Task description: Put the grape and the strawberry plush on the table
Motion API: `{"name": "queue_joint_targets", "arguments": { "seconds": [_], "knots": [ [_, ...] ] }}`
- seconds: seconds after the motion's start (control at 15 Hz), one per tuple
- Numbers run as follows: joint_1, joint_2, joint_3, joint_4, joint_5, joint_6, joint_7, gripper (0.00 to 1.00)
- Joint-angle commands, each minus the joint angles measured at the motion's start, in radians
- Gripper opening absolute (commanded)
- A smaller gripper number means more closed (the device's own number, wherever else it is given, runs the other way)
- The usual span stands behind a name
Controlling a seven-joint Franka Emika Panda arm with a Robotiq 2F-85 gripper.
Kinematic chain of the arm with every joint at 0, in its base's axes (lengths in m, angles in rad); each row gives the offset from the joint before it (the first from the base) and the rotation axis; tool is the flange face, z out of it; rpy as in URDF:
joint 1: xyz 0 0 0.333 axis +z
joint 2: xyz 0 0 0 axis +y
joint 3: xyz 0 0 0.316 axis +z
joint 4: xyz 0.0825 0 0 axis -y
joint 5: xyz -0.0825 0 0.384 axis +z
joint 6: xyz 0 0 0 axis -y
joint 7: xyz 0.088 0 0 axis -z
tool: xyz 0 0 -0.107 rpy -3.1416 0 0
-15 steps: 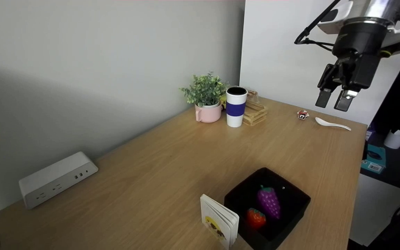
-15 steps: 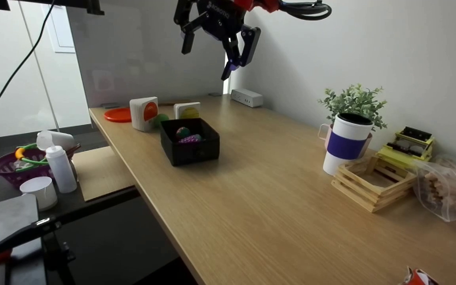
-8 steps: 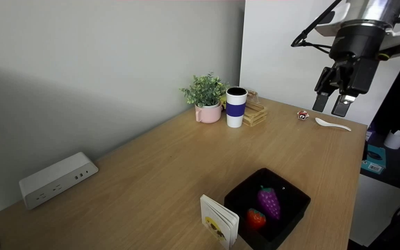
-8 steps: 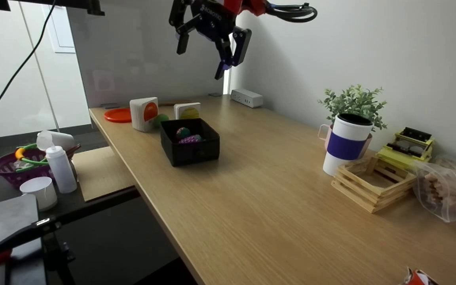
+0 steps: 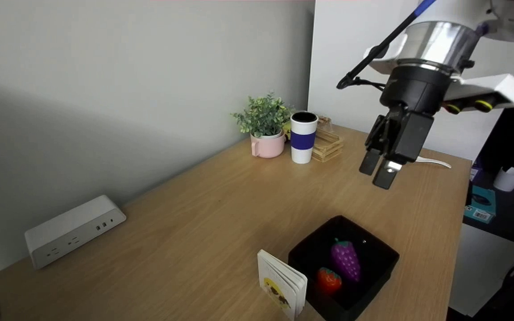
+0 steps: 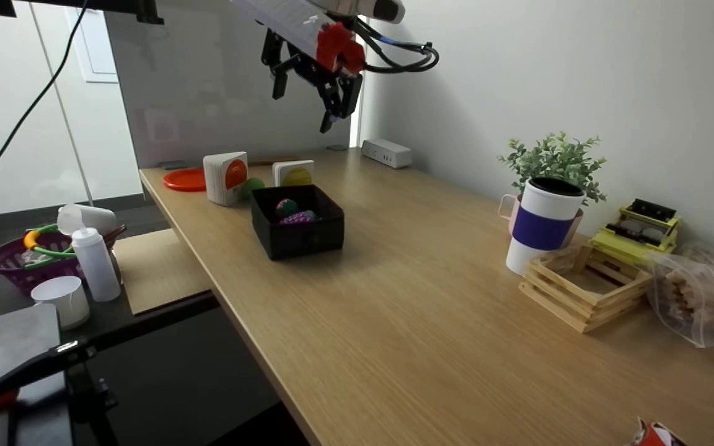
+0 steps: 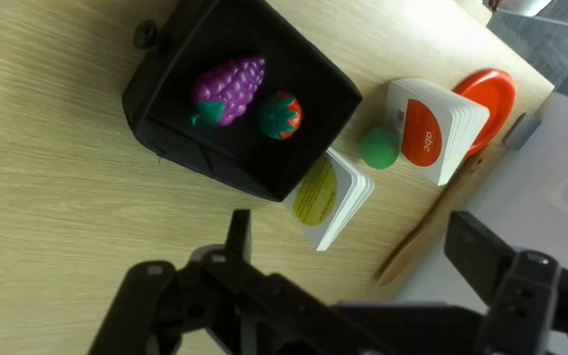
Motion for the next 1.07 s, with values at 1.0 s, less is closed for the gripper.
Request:
{"name": "queue_joint_targets", "arguments": {
  "seconds": [1.0],
  "knots": [
    [-0.008,0.182,0.068,0.062,-0.347,0.109,0.478,1.00]
  ]
}}
